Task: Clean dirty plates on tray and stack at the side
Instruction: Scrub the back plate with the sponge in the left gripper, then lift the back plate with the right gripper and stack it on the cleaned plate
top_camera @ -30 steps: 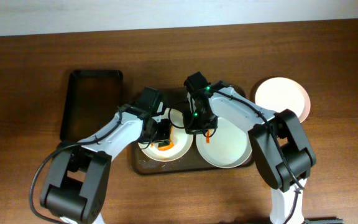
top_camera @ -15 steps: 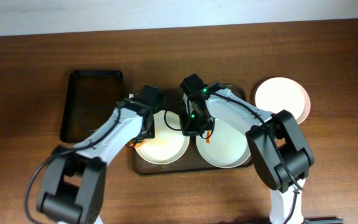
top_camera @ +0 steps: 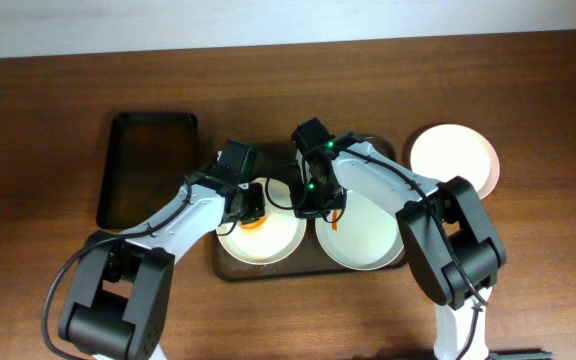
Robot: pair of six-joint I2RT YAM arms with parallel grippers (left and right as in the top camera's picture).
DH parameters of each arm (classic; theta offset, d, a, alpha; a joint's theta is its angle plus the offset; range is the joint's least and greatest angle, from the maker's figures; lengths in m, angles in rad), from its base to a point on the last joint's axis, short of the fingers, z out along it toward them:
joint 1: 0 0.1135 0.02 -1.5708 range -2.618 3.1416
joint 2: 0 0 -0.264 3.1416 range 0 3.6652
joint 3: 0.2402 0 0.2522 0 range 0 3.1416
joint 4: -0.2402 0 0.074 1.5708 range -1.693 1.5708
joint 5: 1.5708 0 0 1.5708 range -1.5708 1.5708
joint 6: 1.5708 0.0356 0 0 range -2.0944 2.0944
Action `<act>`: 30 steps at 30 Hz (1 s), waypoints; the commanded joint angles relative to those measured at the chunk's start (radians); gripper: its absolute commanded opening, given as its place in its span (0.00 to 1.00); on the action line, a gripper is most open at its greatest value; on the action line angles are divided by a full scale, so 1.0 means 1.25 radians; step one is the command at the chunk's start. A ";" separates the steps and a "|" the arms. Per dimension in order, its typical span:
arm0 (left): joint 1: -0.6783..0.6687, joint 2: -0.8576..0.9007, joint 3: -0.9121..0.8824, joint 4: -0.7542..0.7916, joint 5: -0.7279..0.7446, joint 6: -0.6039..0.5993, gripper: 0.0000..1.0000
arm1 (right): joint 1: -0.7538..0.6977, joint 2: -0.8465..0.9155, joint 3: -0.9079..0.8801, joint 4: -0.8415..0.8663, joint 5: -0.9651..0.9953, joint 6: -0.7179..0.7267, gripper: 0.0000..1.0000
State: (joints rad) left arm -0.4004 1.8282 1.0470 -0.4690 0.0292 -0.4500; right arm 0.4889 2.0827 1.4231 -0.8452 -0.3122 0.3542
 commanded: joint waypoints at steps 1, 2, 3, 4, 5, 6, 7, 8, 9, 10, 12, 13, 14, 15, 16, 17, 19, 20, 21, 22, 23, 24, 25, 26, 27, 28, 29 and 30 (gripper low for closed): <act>0.009 0.054 -0.020 -0.041 -0.127 -0.004 0.00 | -0.008 0.027 -0.020 -0.009 0.070 -0.011 0.04; 0.009 0.054 -0.020 -0.063 -0.179 -0.004 0.00 | -0.008 0.027 -0.020 -0.009 0.070 -0.011 0.04; 0.009 0.052 -0.019 -0.084 -0.220 -0.004 0.00 | -0.008 0.027 -0.020 -0.009 0.071 -0.011 0.04; 0.009 0.051 -0.018 -0.103 -0.248 -0.004 0.00 | -0.008 0.027 -0.020 -0.010 0.083 -0.011 0.04; 0.009 0.046 -0.014 -0.133 -0.261 -0.004 0.00 | -0.008 0.027 -0.020 -0.013 0.098 -0.011 0.04; 0.009 0.034 -0.002 -0.170 -0.271 -0.005 0.00 | -0.008 0.027 -0.020 -0.015 0.104 -0.011 0.04; 0.009 0.022 0.008 -0.193 -0.282 -0.005 0.00 | -0.008 0.027 -0.020 -0.015 0.104 -0.011 0.04; 0.009 0.002 0.023 -0.218 -0.300 -0.007 0.00 | -0.008 0.027 -0.020 -0.015 0.103 -0.011 0.04; 0.009 -0.021 0.038 -0.241 -0.318 -0.007 0.00 | -0.008 0.027 -0.020 -0.015 0.104 -0.011 0.04; 0.009 -0.057 0.060 -0.272 -0.332 -0.013 0.00 | -0.008 0.027 -0.020 -0.016 0.104 -0.011 0.04; 0.009 -0.134 0.095 -0.329 -0.332 -0.059 0.00 | -0.008 0.027 -0.019 -0.020 0.103 -0.011 0.04; 0.009 -0.172 0.108 -0.357 -0.331 -0.078 0.00 | -0.008 0.027 -0.019 -0.020 0.103 -0.011 0.04; 0.009 -0.227 0.119 -0.391 -0.326 -0.089 0.00 | -0.008 0.026 -0.018 -0.018 0.103 -0.020 0.04; 0.009 -0.271 0.122 -0.413 -0.317 -0.091 0.00 | -0.008 0.024 -0.016 -0.018 0.104 -0.036 0.04; 0.009 -0.341 0.122 -0.455 -0.298 -0.091 0.00 | -0.008 0.018 -0.006 -0.024 0.103 -0.053 0.04; 0.009 -0.421 0.121 -0.516 -0.282 -0.091 0.00 | -0.008 0.001 0.012 -0.044 0.102 -0.053 0.04; 0.009 -0.499 0.121 -0.586 -0.278 -0.091 0.00 | -0.004 -0.036 0.036 -0.067 0.097 -0.055 0.04; 0.009 -0.532 0.119 -0.614 -0.278 -0.092 0.00 | 0.003 -0.069 0.043 -0.069 0.097 -0.059 0.04; 0.009 -0.565 0.118 -0.637 -0.277 -0.099 0.00 | 0.008 -0.099 0.045 -0.066 0.098 -0.059 0.04; 0.009 -0.585 0.118 -0.653 -0.277 -0.114 0.00 | 0.013 -0.130 0.049 -0.066 0.100 -0.059 0.04; 0.009 -0.603 0.118 -0.668 -0.277 -0.120 0.00 | 0.018 -0.184 0.055 -0.070 0.118 -0.059 0.04; 0.009 -0.617 0.118 -0.682 -0.279 -0.119 0.00 | 0.021 -0.211 0.057 -0.076 0.142 -0.059 0.04; 0.009 -0.625 0.118 -0.695 -0.283 -0.119 0.00 | 0.024 -0.254 0.060 -0.093 0.199 -0.059 0.04; 0.009 -0.627 0.117 -0.704 -0.284 -0.119 0.00 | 0.027 -0.305 0.062 -0.117 0.273 -0.059 0.04; 0.009 -0.627 0.117 -0.705 -0.284 -0.119 0.00 | 0.028 -0.330 0.062 -0.127 0.307 -0.059 0.04; 0.009 -0.626 0.115 -0.703 -0.284 -0.120 0.00 | 0.028 -0.368 0.062 -0.144 0.359 -0.060 0.04; 0.009 -0.626 0.115 -0.702 -0.284 -0.120 0.00 | 0.028 -0.404 0.062 -0.160 0.416 -0.060 0.04; 0.009 -0.626 0.115 -0.701 -0.284 -0.120 0.00 | 0.029 -0.426 0.062 -0.168 0.461 -0.060 0.04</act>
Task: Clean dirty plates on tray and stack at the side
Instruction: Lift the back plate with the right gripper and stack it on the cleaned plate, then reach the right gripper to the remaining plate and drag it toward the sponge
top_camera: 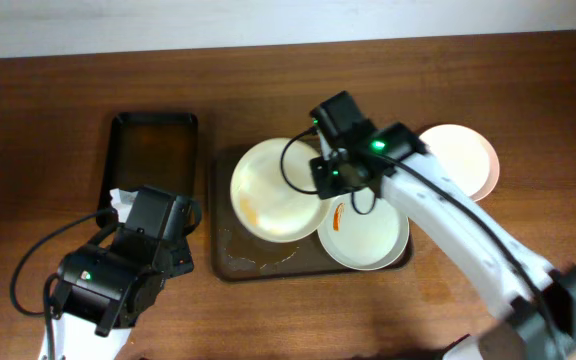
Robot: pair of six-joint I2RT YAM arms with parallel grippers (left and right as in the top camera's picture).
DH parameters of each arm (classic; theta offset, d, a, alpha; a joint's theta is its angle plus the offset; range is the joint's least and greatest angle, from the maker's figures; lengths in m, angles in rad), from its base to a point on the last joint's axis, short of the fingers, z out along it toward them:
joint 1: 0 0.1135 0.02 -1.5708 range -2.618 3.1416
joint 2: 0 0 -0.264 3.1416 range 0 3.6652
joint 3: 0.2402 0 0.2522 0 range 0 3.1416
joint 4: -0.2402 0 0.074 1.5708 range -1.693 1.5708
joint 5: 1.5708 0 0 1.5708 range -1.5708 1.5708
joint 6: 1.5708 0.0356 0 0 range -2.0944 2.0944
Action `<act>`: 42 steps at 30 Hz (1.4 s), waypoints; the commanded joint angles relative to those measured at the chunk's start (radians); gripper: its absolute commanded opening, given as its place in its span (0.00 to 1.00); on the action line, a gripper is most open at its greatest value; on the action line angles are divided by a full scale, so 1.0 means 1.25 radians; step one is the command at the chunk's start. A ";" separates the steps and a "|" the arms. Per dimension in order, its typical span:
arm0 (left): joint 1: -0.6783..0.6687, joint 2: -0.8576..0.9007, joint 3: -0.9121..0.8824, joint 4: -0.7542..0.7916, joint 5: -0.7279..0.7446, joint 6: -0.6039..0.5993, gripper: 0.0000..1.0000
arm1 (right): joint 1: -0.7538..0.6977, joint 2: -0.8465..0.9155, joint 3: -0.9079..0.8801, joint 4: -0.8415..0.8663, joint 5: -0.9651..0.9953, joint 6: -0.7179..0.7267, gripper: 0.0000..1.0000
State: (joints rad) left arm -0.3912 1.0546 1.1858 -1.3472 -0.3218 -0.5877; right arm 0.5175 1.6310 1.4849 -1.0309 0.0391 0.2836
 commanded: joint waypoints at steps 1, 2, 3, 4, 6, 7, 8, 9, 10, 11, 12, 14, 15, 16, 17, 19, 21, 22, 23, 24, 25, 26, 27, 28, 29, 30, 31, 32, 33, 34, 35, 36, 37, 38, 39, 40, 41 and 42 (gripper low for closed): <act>0.001 -0.007 0.003 0.004 -0.003 -0.010 0.00 | 0.007 -0.089 0.012 -0.024 0.246 -0.003 0.04; 0.001 -0.007 0.002 0.005 -0.003 -0.010 0.00 | 0.012 -0.109 0.012 -0.024 0.324 -0.008 0.04; 0.001 -0.007 -0.002 0.005 -0.002 -0.010 0.00 | 0.019 -0.120 0.012 -0.024 0.386 -0.020 0.04; 0.001 -0.007 -0.005 0.005 0.001 -0.009 0.00 | 0.027 -0.124 0.012 -0.026 0.429 -0.020 0.04; 0.001 -0.007 -0.013 0.005 0.003 -0.009 0.00 | 0.048 -0.124 0.013 -0.026 0.460 -0.020 0.04; 0.001 -0.007 -0.017 0.005 0.003 -0.009 0.00 | 0.070 -0.124 0.013 -0.023 0.495 -0.021 0.04; 0.001 -0.007 -0.018 0.005 0.003 -0.009 0.00 | 0.101 -0.124 0.019 -0.022 0.573 -0.038 0.04; 0.001 -0.007 -0.018 0.005 0.003 -0.009 0.00 | 0.128 -0.124 0.025 -0.019 0.639 -0.067 0.04; 0.001 -0.007 -0.018 0.005 0.003 -0.009 0.00 | 0.155 -0.124 0.032 -0.016 0.704 -0.085 0.04; 0.001 -0.007 -0.018 0.006 0.003 -0.009 0.00 | 0.186 -0.124 0.040 -0.010 0.783 -0.105 0.04; 0.001 -0.007 -0.018 0.007 0.003 -0.009 0.00 | 0.220 -0.124 0.043 0.004 0.872 -0.141 0.04; 0.001 -0.007 -0.018 0.009 0.004 -0.009 0.00 | 0.285 -0.124 0.043 0.051 1.044 -0.221 0.04; 0.001 -0.007 -0.018 0.011 0.004 -0.009 0.00 | 0.306 -0.124 0.043 0.073 1.076 -0.244 0.04; 0.001 -0.007 -0.018 0.013 0.004 -0.009 0.00 | 0.314 -0.124 0.043 0.081 1.077 -0.252 0.04; 0.001 -0.007 -0.018 0.015 0.007 -0.009 0.00 | 0.321 -0.123 0.043 0.084 1.075 -0.254 0.04; 0.001 -0.007 -0.018 0.023 0.016 -0.009 0.00 | 0.313 -0.123 0.043 0.080 1.015 -0.253 0.04; 0.001 -0.007 -0.018 0.024 0.018 -0.009 0.00 | 0.261 -0.123 0.043 0.074 0.897 -0.204 0.04; 0.001 -0.007 -0.018 0.024 0.018 -0.009 0.00 | 0.233 -0.123 0.043 0.068 0.852 -0.169 0.04; 0.001 -0.007 -0.018 0.024 0.018 -0.009 0.00 | 0.163 -0.123 0.043 0.051 0.742 -0.104 0.04; 0.001 -0.007 -0.018 0.024 0.018 -0.009 0.00 | 0.114 -0.123 0.043 0.039 0.648 -0.077 0.04; 0.001 -0.007 -0.018 0.024 0.018 -0.009 0.00 | 0.042 -0.123 0.043 0.031 0.544 -0.059 0.04; 0.001 -0.007 -0.018 0.024 0.018 -0.009 0.00 | -0.063 -0.123 0.043 0.026 0.377 -0.049 0.04; 0.001 -0.007 -0.018 0.024 0.018 -0.009 0.00 | -0.167 -0.123 0.043 0.026 0.242 -0.049 0.04; 0.001 -0.007 -0.018 0.027 0.018 -0.009 0.00 | -0.314 -0.121 0.042 0.026 0.079 -0.049 0.04; 0.001 -0.007 -0.018 0.031 0.018 -0.009 0.00 | -0.399 -0.116 0.040 0.026 0.005 -0.049 0.04; 0.001 -0.007 -0.018 0.036 0.019 -0.009 0.00 | -0.486 -0.107 0.038 0.024 -0.048 -0.049 0.04; 0.001 -0.007 -0.018 0.040 0.023 -0.009 0.00 | -0.557 -0.095 0.032 0.025 -0.078 -0.049 0.04; 0.001 -0.007 -0.018 0.044 0.035 -0.009 0.00 | -0.655 -0.068 0.023 0.027 -0.101 -0.049 0.04; 0.001 -0.007 -0.018 0.048 0.046 -0.009 0.00 | -0.702 -0.046 0.017 0.030 -0.116 -0.048 0.04; 0.001 -0.007 -0.018 0.050 0.045 -0.009 0.00 | -0.743 -0.019 0.009 0.041 -0.141 -0.045 0.04; 0.001 -0.007 -0.018 0.054 0.045 -0.009 0.00 | -0.773 0.014 -0.001 0.058 -0.162 -0.027 0.04; 0.001 -0.007 -0.018 0.057 0.045 -0.009 0.00 | -0.787 0.043 -0.004 0.067 -0.170 -0.025 0.04; 0.001 -0.007 -0.018 0.060 0.045 -0.009 0.00 | -0.795 0.075 -0.004 0.072 -0.169 -0.025 0.04; 0.001 -0.007 -0.018 0.063 0.045 -0.009 0.00 | -0.798 0.115 -0.004 0.078 -0.170 -0.025 0.04; 0.001 -0.007 -0.018 0.063 0.045 -0.009 0.00 | -0.798 0.139 -0.004 0.082 -0.170 -0.025 0.05; 0.001 -0.007 -0.018 0.063 0.045 -0.009 0.00 | -0.797 0.170 -0.004 0.083 -0.170 -0.025 0.30; 0.001 -0.007 -0.018 0.063 0.045 -0.009 0.00 | -0.797 0.193 -0.004 0.083 -0.193 -0.026 0.38; 0.001 -0.007 -0.018 0.065 0.045 -0.009 0.00 | -0.797 0.197 -0.004 0.084 -0.231 -0.030 0.41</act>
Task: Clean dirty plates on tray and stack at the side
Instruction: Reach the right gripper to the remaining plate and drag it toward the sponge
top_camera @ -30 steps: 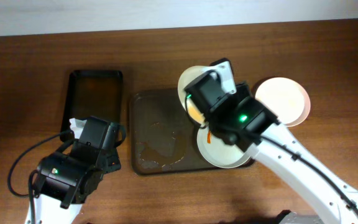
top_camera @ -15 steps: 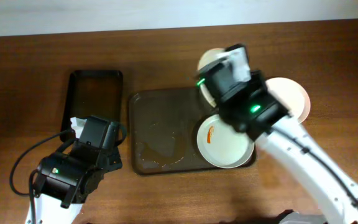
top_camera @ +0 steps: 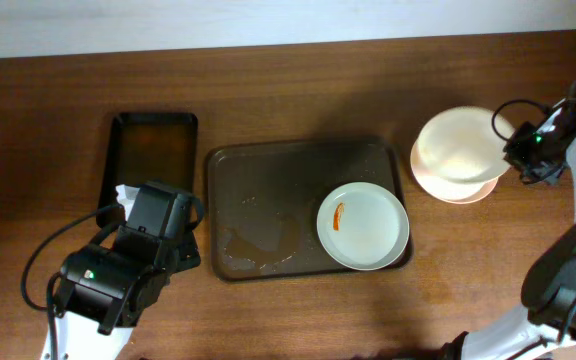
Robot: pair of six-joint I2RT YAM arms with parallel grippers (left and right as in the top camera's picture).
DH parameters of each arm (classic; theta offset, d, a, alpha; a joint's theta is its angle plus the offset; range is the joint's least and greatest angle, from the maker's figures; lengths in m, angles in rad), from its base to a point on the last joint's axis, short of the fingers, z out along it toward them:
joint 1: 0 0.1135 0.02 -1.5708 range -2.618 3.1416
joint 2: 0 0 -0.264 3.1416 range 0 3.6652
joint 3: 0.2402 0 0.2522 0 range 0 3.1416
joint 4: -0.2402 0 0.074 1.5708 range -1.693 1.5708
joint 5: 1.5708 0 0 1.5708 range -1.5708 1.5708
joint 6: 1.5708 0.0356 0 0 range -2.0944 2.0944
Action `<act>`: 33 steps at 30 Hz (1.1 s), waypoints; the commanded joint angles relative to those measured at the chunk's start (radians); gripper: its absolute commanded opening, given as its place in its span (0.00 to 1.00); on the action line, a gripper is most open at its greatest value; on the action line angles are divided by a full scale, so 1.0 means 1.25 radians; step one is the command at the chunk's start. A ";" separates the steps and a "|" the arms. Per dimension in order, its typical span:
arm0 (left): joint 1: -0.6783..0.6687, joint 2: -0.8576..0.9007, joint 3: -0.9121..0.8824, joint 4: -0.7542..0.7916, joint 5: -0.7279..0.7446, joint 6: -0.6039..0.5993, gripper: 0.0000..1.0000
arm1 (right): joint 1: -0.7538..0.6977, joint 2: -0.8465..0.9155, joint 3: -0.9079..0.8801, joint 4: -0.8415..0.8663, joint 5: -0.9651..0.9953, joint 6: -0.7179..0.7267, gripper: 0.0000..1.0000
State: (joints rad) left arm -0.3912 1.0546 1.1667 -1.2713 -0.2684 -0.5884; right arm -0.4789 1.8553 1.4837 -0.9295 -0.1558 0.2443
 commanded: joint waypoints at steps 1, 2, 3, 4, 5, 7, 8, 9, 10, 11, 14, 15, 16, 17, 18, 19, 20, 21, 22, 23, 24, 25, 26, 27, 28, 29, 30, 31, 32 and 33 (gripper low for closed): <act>0.001 -0.007 -0.002 0.006 0.002 -0.009 0.00 | 0.001 0.016 -0.001 0.002 -0.102 -0.003 0.43; 0.001 -0.007 -0.002 0.009 0.002 -0.009 0.00 | 0.001 0.005 0.005 -0.009 -0.138 -0.003 0.47; 0.001 -0.007 -0.002 0.009 0.002 -0.009 0.00 | 0.002 -0.005 0.013 -0.024 -0.155 -0.003 0.53; 0.001 -0.007 -0.002 0.009 0.003 -0.009 0.00 | 0.003 -0.020 0.029 -0.058 -0.195 -0.003 0.70; 0.001 -0.007 -0.002 0.009 0.003 -0.009 0.00 | 0.010 -0.035 0.045 -0.090 -0.236 -0.003 0.74; 0.001 -0.002 -0.002 0.009 0.005 -0.009 0.00 | 0.055 -0.086 0.058 -0.202 -0.233 -0.040 0.78; 0.001 0.001 -0.003 0.012 0.018 -0.009 0.00 | 0.083 -0.103 0.058 -0.268 -0.185 -0.039 0.80; 0.001 0.002 -0.003 0.014 0.028 -0.009 0.00 | 0.127 -0.115 0.045 -0.305 -0.139 -0.039 0.80; 0.001 0.002 -0.002 0.020 0.036 -0.009 0.00 | 0.162 -0.117 0.032 -0.320 -0.128 -0.039 0.80; 0.001 0.002 -0.002 0.023 0.036 -0.009 0.00 | 0.189 -0.117 0.016 -0.329 -0.121 -0.039 0.80; 0.001 0.002 -0.002 0.020 0.036 -0.009 0.00 | 0.266 -0.119 -0.118 -0.273 -0.096 0.022 0.80; 0.001 0.002 -0.003 0.019 0.036 -0.009 0.00 | 0.286 -0.120 -0.177 -0.236 -0.096 0.025 0.80; 0.001 0.002 -0.003 0.019 0.036 -0.009 0.00 | 0.294 -0.120 -0.199 -0.223 -0.098 0.025 0.79; 0.001 0.002 -0.003 0.020 0.036 -0.009 0.00 | 0.310 -0.120 -0.235 -0.204 -0.096 0.024 0.78; 0.001 0.002 -0.002 0.023 0.036 -0.009 0.00 | 0.340 -0.120 -0.277 -0.176 -0.096 0.025 0.65; 0.001 0.002 -0.003 0.024 0.036 -0.009 0.00 | 0.357 -0.120 -0.287 -0.161 -0.096 0.025 0.41; 0.001 0.002 -0.002 0.024 0.036 -0.009 0.00 | 0.376 -0.120 -0.293 -0.149 -0.087 0.047 0.24; 0.001 0.002 -0.003 0.023 0.036 -0.009 0.00 | 0.408 -0.120 -0.298 -0.140 -0.036 0.089 0.28; 0.001 0.002 -0.002 0.023 0.036 -0.009 0.00 | 0.423 -0.119 -0.301 -0.140 -0.008 0.109 0.29; 0.001 0.002 -0.003 0.024 0.036 -0.009 0.00 | 0.444 -0.119 -0.305 -0.140 0.031 0.134 0.29; 0.001 0.002 -0.003 0.023 0.036 -0.009 0.00 | 0.463 -0.119 -0.306 -0.141 0.056 0.148 0.30; 0.001 0.002 -0.003 0.023 0.036 -0.009 0.00 | 0.472 -0.119 -0.306 -0.142 0.065 0.152 0.31; 0.001 0.002 -0.003 0.024 0.036 -0.009 0.00 | 0.482 -0.119 -0.306 -0.145 0.073 0.162 0.33; 0.001 0.002 -0.002 0.023 0.036 -0.009 0.00 | 0.483 -0.119 -0.310 -0.145 0.078 0.162 0.34; 0.001 0.003 -0.002 0.023 0.036 -0.009 0.00 | 0.483 -0.119 -0.316 -0.143 0.084 0.162 0.35; 0.001 0.003 -0.002 0.023 0.036 -0.009 0.00 | 0.482 -0.119 -0.328 -0.129 0.084 0.162 0.34; 0.001 0.003 -0.002 0.023 0.036 -0.009 0.00 | 0.482 -0.119 -0.343 -0.111 0.084 0.162 0.35; 0.001 0.003 -0.002 0.024 0.036 -0.009 0.00 | 0.482 -0.119 -0.361 -0.087 0.080 0.162 0.34; 0.001 0.003 -0.003 0.024 0.036 -0.009 0.00 | 0.482 -0.119 -0.374 -0.074 0.080 0.162 0.34; 0.001 0.003 -0.003 0.024 0.036 -0.009 0.00 | 0.482 -0.119 -0.376 -0.069 0.076 0.162 0.34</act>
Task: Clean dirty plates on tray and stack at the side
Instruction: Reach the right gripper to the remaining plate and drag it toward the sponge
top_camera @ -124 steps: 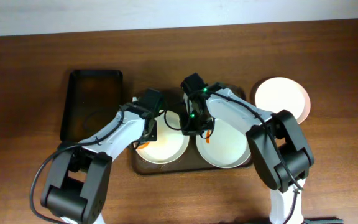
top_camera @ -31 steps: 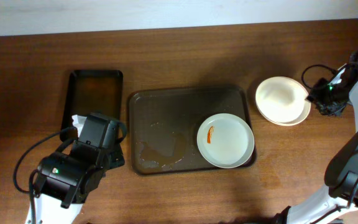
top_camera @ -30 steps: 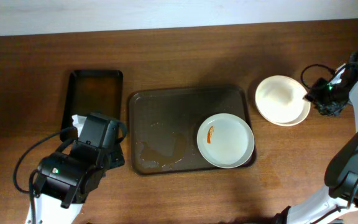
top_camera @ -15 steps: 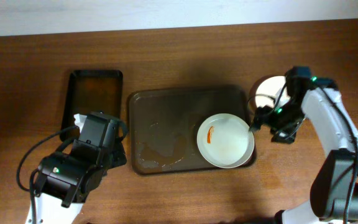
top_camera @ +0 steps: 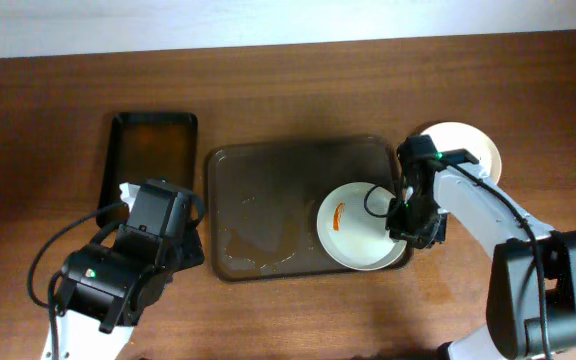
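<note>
One white plate point(top_camera: 353, 225) with an orange smear lies on the right half of the brown tray point(top_camera: 268, 190). My right gripper point(top_camera: 410, 218) sits low at the plate's right rim; the overhead view does not show how its jaws stand. A stack of white plates point(top_camera: 468, 150) rests on the table right of the tray. My left arm point(top_camera: 128, 255) hangs over the table's lower left, its fingers hidden under the wrist. A white wad point(top_camera: 123, 195) shows at its far end.
A small black tray point(top_camera: 150, 150) lies left of the brown tray, just beyond the left arm. Wet streaks point(top_camera: 258, 245) mark the brown tray's left half. The table's back edge runs along the top of the view.
My right gripper has moved from the right edge of the plate stack to the right rim of the smeared plate on the tray. The left arm has not moved.
Both grippers were at the left plate on the tray, the left one over its orange smear. Then the right gripper held that plate above the tray and the left arm stood at the lower left. Then the plate lay on the stack, and now the right gripper is at the other plate.
</note>
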Robot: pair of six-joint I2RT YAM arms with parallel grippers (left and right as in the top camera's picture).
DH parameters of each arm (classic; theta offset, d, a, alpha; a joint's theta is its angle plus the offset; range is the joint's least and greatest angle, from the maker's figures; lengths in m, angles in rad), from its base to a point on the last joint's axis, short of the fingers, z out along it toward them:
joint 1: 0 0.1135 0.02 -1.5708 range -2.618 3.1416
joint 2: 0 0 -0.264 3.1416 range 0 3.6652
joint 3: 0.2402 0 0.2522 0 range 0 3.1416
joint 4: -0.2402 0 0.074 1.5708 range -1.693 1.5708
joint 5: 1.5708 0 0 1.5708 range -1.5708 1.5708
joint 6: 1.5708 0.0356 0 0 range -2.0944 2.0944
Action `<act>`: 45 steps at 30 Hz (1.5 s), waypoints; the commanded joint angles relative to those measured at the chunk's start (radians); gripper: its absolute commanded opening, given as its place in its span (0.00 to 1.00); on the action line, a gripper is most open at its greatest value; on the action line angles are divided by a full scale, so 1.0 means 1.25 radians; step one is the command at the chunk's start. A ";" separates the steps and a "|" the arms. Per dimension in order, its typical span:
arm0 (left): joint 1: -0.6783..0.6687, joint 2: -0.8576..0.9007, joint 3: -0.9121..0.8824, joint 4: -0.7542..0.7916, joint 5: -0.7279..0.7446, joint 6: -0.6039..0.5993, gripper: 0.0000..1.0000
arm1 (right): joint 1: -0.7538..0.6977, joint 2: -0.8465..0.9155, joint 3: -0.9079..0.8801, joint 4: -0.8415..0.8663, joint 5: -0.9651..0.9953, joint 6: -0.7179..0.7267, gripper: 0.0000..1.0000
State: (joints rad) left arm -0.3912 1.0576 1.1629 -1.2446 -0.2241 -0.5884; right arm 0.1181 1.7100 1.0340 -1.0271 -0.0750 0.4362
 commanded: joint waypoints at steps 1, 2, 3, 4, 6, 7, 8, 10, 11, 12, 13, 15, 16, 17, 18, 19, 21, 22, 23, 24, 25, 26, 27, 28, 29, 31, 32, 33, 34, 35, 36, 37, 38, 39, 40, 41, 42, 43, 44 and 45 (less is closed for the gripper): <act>0.001 0.001 0.001 0.002 0.001 -0.009 0.00 | 0.005 -0.003 -0.016 0.015 -0.005 0.008 0.34; 0.001 0.001 0.001 0.002 0.001 -0.009 0.00 | 0.005 -0.003 -0.016 0.021 -0.012 0.008 0.34; 0.001 0.001 0.001 0.002 0.001 -0.009 0.00 | 0.005 -0.002 -0.021 0.034 -0.011 0.008 0.34; 0.001 0.001 0.000 0.002 0.002 -0.009 0.00 | 0.005 -0.002 -0.027 0.046 -0.012 0.008 0.34; 0.001 0.001 0.001 0.002 0.003 -0.009 0.00 | 0.005 -0.002 -0.044 0.063 -0.017 0.008 0.34; 0.001 0.001 0.001 0.002 0.003 -0.009 0.00 | 0.005 -0.002 -0.056 0.079 -0.018 0.008 0.34; 0.001 0.001 0.000 0.002 0.004 -0.009 0.00 | 0.005 -0.002 -0.066 0.092 -0.022 0.008 0.34; 0.001 0.001 0.001 0.002 0.003 -0.009 0.00 | 0.006 -0.002 -0.078 0.117 -0.065 -0.023 0.34; 0.001 0.001 0.000 0.003 0.003 -0.009 0.00 | 0.013 -0.002 -0.078 0.140 -0.128 -0.081 0.34; 0.001 0.001 0.000 0.008 0.003 -0.009 0.00 | 0.026 -0.002 -0.078 0.161 -0.172 -0.103 0.34; 0.001 0.001 0.001 0.012 0.003 -0.009 0.00 | 0.044 -0.002 -0.078 0.181 -0.204 -0.114 0.34; 0.001 0.003 0.001 0.020 0.003 -0.009 0.00 | 0.108 -0.002 -0.078 0.214 -0.223 -0.115 0.34; 0.001 0.004 0.001 0.020 0.003 -0.009 0.00 | 0.155 -0.002 -0.078 0.226 -0.213 -0.112 0.34; 0.001 0.004 0.001 0.020 0.003 -0.009 0.00 | 0.186 -0.002 -0.076 0.229 -0.178 -0.069 0.34; 0.001 0.004 0.000 0.020 0.003 -0.009 0.00 | 0.202 -0.002 -0.064 0.227 -0.146 -0.018 0.37; 0.001 0.004 0.000 0.020 0.003 -0.008 0.00 | 0.202 -0.002 -0.040 0.225 -0.136 -0.013 0.38; 0.001 0.004 0.001 0.020 0.003 -0.009 0.00 | 0.186 -0.002 -0.002 0.211 -0.108 -0.012 0.43; 0.001 0.004 0.001 0.020 0.003 -0.009 0.00 | 0.164 -0.002 0.020 0.213 -0.102 -0.006 0.46; 0.001 0.005 0.000 0.020 0.003 -0.009 0.00 | 0.143 -0.002 0.027 0.225 -0.101 0.007 0.50; 0.001 0.009 0.000 0.020 0.003 -0.009 0.00 | 0.123 -0.001 0.026 0.233 -0.101 0.015 0.50; 0.001 0.012 0.000 0.020 0.004 -0.009 0.00 | 0.112 0.002 0.023 0.233 -0.101 0.015 0.50; 0.001 0.019 0.000 0.020 0.004 -0.009 0.00 | 0.112 0.010 0.014 0.241 -0.102 0.035 0.50; 0.001 0.023 0.000 0.020 0.004 -0.009 0.00 | 0.117 0.017 0.005 0.248 -0.103 0.062 0.50; 0.001 0.027 0.000 0.020 0.005 -0.009 0.00 | 0.124 0.026 -0.003 0.259 -0.111 0.065 0.50; 0.001 0.032 0.000 0.020 0.016 -0.009 0.00 | 0.132 0.038 -0.008 0.265 -0.113 0.065 0.51; 0.001 0.052 0.000 0.020 0.029 -0.009 0.00 | 0.154 0.053 -0.008 0.273 -0.113 0.065 0.51; 0.001 0.062 0.000 0.022 0.029 -0.009 0.00 | 0.170 0.056 -0.008 0.281 -0.113 0.065 0.51; 0.001 0.071 0.000 0.023 0.030 -0.009 0.00 | 0.180 0.057 -0.008 0.281 -0.112 0.065 0.51; 0.001 0.077 0.000 0.023 0.031 -0.009 0.00 | 0.186 0.060 -0.008 0.281 -0.103 0.066 0.51; 0.001 0.086 0.000 0.023 0.035 -0.008 0.00 | 0.193 0.067 -0.008 0.281 -0.081 0.066 0.50; 0.001 0.096 0.000 0.023 0.037 -0.009 0.00 | 0.193 0.072 -0.008 0.281 -0.070 0.065 0.50; 0.001 0.103 0.000 0.023 0.037 -0.009 0.00 | 0.193 0.078 -0.008 0.281 -0.068 0.065 0.50; 0.001 0.110 0.000 0.023 0.037 -0.009 0.00 | 0.192 0.083 -0.008 0.282 -0.061 0.066 0.50; 0.001 0.116 0.000 0.023 0.039 -0.008 0.00 | 0.188 0.087 -0.008 0.284 -0.042 0.066 0.57; 0.001 0.121 0.000 0.023 0.043 -0.008 0.00 | 0.179 0.089 -0.008 0.285 -0.037 0.066 0.54; 0.001 0.123 0.000 0.023 0.042 -0.008 0.00 | 0.166 0.089 -0.008 0.284 -0.038 0.066 0.46; 0.001 0.123 0.000 0.025 0.042 -0.009 0.00 | 0.155 0.089 -0.008 0.284 -0.038 0.065 0.46; 0.001 0.123 0.000 0.027 0.042 -0.009 0.00 | 0.146 0.089 -0.008 0.284 -0.038 0.065 0.46; 0.001 0.123 0.000 0.030 0.042 -0.009 0.00 | 0.144 0.090 -0.008 0.286 -0.038 0.065 0.42; 0.001 0.123 0.000 0.033 0.042 -0.009 0.00 | 0.144 0.093 -0.008 0.289 -0.038 0.061 0.34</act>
State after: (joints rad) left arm -0.3912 1.2083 1.1629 -1.2125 -0.1787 -0.5884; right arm 0.3099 1.7908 1.0313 -0.6704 -0.1646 0.5144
